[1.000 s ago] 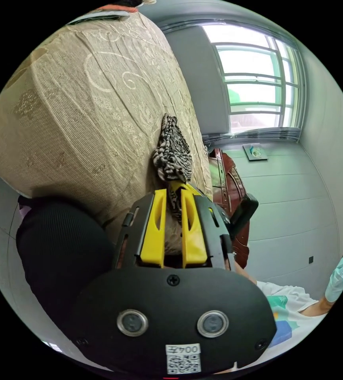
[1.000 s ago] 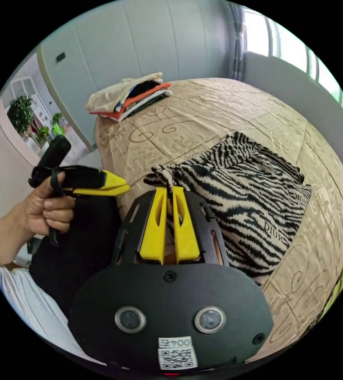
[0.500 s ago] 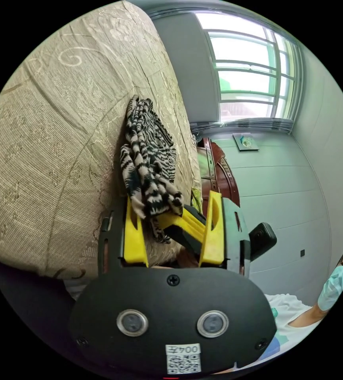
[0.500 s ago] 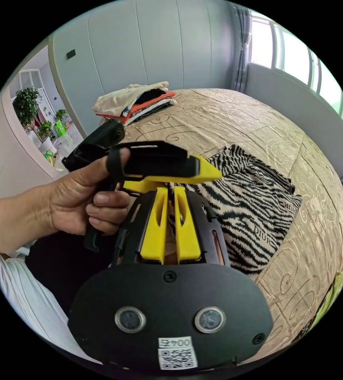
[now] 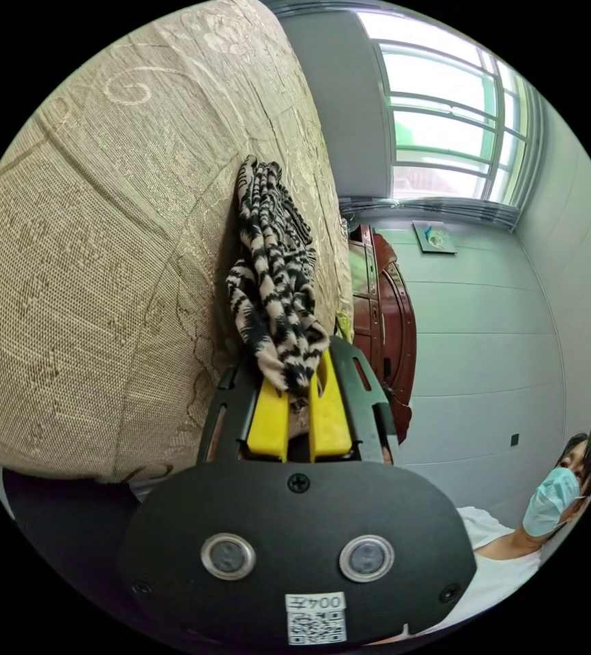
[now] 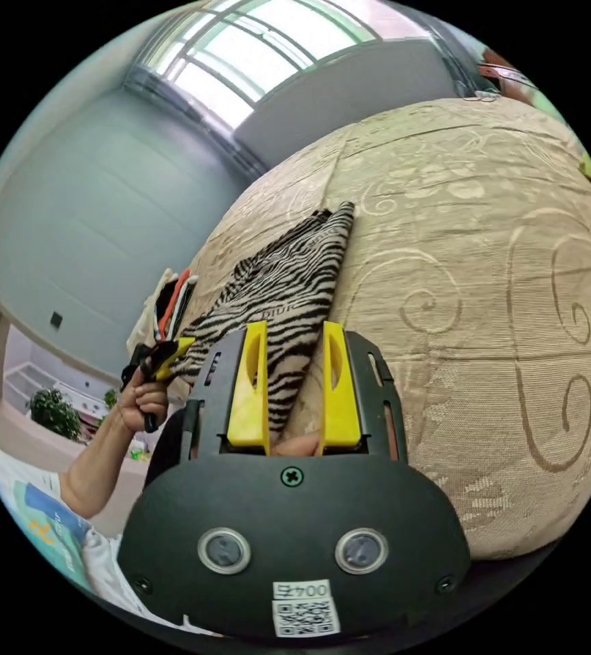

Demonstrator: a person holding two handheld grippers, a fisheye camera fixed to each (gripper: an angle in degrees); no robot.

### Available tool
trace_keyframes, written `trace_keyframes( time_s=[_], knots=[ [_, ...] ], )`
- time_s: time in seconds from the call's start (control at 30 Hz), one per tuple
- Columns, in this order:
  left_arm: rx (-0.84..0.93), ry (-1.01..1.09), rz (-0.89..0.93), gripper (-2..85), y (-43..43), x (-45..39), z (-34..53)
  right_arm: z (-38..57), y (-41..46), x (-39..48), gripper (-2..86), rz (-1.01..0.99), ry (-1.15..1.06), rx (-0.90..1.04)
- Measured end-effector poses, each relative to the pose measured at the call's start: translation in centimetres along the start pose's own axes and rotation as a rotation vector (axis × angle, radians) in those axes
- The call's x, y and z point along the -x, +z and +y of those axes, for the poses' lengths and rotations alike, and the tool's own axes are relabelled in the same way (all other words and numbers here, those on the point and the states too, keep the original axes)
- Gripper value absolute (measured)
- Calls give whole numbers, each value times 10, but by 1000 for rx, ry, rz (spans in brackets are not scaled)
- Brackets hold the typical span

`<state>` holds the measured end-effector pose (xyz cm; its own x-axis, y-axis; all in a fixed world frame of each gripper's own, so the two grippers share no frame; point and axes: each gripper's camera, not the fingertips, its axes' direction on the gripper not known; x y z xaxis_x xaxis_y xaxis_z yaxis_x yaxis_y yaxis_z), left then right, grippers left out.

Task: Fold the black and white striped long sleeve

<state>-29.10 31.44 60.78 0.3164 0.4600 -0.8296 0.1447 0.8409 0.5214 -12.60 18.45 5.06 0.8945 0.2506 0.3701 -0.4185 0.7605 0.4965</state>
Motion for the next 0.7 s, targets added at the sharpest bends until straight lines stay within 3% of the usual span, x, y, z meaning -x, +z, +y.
trace_keyframes(
  time_s=[0.33, 0.7],
  knots=[
    [21, 9, -19, 39, -48, 12, -12, -103, 69, -50, 152, -10, 113, -17],
    [9, -22, 56, 37, -59, 28, -7, -136, 123, -22, 163, 265, 81, -41]
  ],
)
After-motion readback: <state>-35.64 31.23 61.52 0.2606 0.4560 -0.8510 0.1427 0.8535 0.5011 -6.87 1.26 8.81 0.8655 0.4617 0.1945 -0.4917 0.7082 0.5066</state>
